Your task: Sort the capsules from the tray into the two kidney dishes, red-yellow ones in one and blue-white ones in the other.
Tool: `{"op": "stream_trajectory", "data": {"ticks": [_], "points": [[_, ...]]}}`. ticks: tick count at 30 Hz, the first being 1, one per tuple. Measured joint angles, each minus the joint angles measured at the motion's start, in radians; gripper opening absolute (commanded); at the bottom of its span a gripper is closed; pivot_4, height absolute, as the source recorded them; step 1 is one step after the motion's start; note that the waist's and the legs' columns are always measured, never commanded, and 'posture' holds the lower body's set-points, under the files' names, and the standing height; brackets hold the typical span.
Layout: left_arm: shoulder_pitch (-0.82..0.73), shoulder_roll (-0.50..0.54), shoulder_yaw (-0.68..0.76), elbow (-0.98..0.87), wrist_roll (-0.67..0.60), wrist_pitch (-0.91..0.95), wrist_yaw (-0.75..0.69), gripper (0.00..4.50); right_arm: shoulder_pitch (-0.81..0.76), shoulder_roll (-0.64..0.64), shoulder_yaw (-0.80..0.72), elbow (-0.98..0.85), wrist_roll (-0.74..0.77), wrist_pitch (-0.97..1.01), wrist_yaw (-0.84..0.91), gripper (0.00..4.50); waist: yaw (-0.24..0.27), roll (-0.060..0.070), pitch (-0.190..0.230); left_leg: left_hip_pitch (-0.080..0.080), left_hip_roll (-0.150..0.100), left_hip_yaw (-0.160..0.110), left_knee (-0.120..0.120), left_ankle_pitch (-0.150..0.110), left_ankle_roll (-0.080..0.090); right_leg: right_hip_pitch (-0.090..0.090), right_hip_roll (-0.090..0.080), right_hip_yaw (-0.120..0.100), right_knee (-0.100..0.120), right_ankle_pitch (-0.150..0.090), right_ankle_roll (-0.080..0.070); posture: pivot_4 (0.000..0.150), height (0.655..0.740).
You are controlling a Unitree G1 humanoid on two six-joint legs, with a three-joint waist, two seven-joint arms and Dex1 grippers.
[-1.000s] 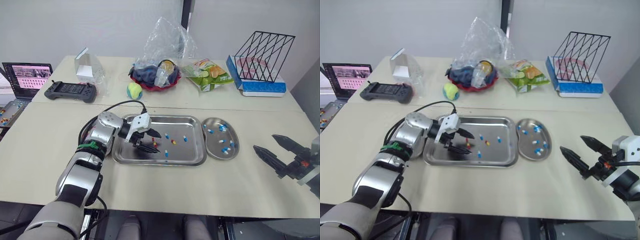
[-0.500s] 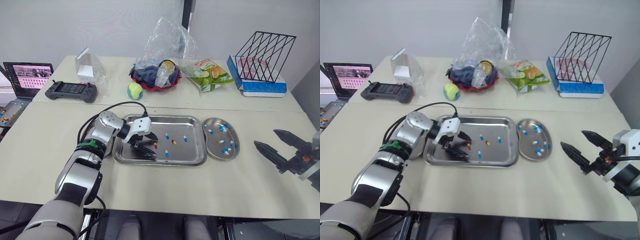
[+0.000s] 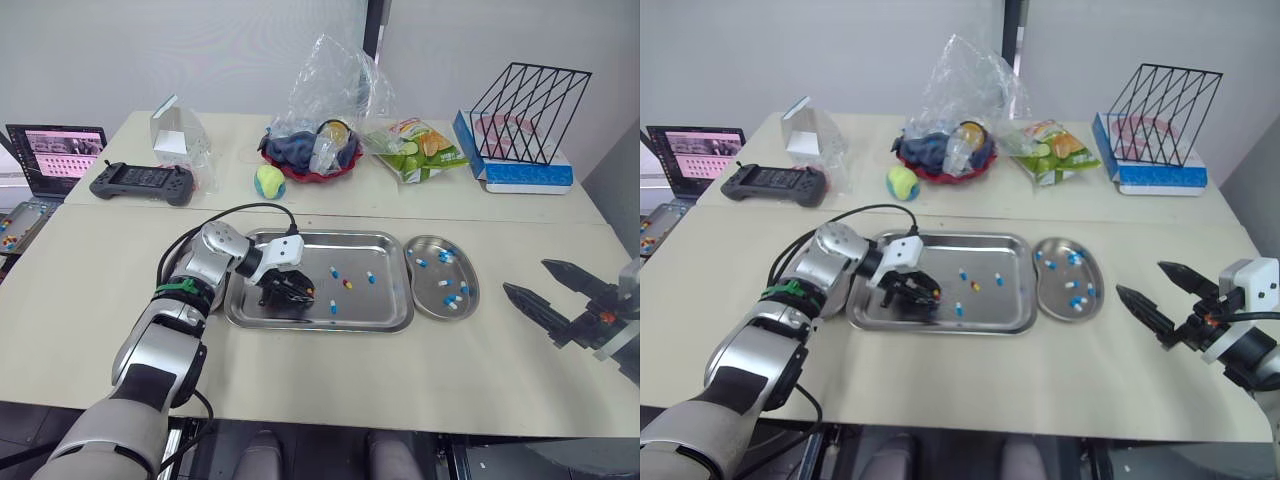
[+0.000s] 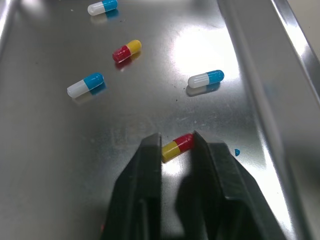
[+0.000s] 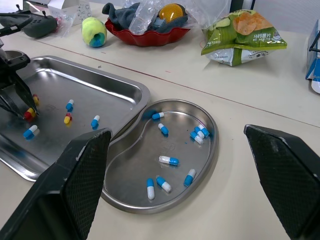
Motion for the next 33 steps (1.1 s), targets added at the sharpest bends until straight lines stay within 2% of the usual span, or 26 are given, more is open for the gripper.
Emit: {"op": "stream_trajectory", "data": {"ticks": [11,19,22,28,30,33], "points": [[-0.004,-0.004,0.004,0.000,-0.009,0.055,-0.007,0.06,-0.022,-0.010,0.008,0.002,-0.001,0.000,0.005,4.50,0.000,0.000,0.000,0.000,0.000,0.000,0.000,0.000,0.000,0.000,0.000,0.000,0.000,0.000,0.000,0.150,0.7380],[-0.004,0.022,0.050,-0.055,-0.056,0.166,-0.049,0.06,-0.043,-0.010,0.031,0.010,-0.001,0.000,0.006,4.50,-0.001,0.000,0.000,0.000,0.000,0.000,0.000,0.000,0.000,0.000,0.000,0.000,0.000,0.000,0.000,0.150,0.7380],[-0.008,0.070,0.087,-0.120,-0.096,0.252,-0.080,0.84,-0.045,-0.010,0.036,0.018,-0.002,0.000,0.006,4.50,-0.003,0.000,0.000,0.000,0.000,0.000,0.000,0.000,0.000,0.000,0.000,0.000,0.001,0.000,0.000,0.150,0.7380],[0.056,0.242,0.106,-0.355,-0.186,0.378,-0.104,2.82,-0.064,-0.011,0.052,0.027,-0.002,0.000,0.008,4.50,-0.010,0.002,-0.001,0.001,0.000,0.000,0.000,0.000,0.000,0.000,0.000,0.001,0.001,0.000,0.000,0.150,0.7380],[0.146,0.277,0.107,-0.433,-0.193,0.407,-0.097,2.82,-0.082,-0.014,0.068,0.048,-0.008,0.000,0.009,4.50,-0.007,0.003,-0.001,0.001,0.000,0.000,0.000,0.000,0.000,0.000,0.000,0.001,0.001,-0.001,0.000,0.150,0.7380],[0.233,0.270,0.090,-0.495,-0.191,0.428,-0.066,2.82,-0.111,-0.022,0.093,0.060,-0.011,0.000,0.013,4.50,0.003,0.002,-0.001,-0.002,0.000,-0.001,0.001,0.000,0.000,0.000,0.000,0.001,0.001,-0.001,0.001,0.150,0.7380]]}}
